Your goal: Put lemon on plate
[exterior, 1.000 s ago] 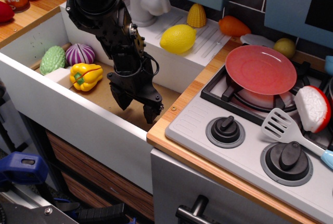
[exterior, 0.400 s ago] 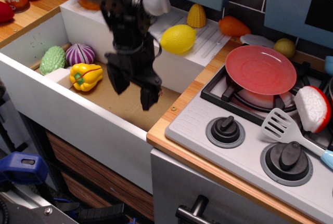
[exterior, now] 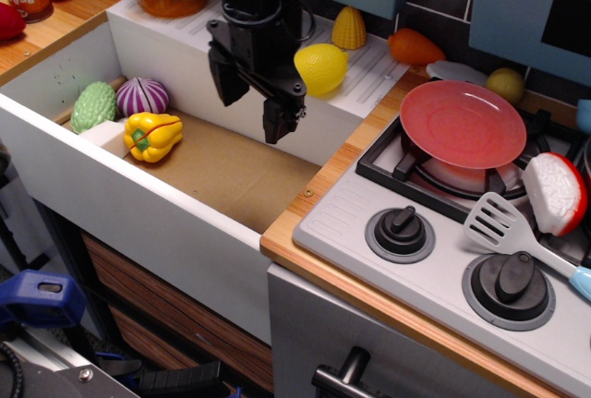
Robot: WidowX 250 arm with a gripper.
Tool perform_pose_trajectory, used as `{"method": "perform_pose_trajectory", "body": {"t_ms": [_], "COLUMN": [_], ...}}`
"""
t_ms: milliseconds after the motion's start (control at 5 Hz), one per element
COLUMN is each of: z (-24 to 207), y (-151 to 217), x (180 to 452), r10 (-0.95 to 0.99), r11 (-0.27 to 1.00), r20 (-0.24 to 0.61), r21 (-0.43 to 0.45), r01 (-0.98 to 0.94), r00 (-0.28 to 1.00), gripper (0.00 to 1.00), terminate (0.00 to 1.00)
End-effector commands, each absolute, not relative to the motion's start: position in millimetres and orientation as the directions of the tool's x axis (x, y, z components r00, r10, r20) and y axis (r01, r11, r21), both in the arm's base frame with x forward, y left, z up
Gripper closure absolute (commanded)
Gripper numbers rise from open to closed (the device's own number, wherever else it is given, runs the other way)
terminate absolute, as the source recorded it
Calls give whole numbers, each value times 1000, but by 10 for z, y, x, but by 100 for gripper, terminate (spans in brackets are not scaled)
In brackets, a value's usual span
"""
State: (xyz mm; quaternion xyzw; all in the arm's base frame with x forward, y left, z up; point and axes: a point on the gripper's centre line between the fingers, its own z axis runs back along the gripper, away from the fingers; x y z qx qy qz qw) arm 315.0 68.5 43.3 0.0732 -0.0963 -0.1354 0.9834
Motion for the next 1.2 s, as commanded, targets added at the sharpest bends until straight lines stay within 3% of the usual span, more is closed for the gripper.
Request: {"method": "perform_pose_trajectory", "body": {"t_ms": [0,400,600,1000], "z": [817,864,701,589], "y": [688,675,716,863], "x": [3608,3926,4010,4254], "r10": [-415,-444,-453,-466], "r11": [901,894,891,885], "r20": [296,346,368,358], "r21": [265,239,213,189], "r01": [343,380,401,426], "r00": [860,827,812,809], "gripper": [0,0,0,0], "terminate": [0,0,0,0]}}
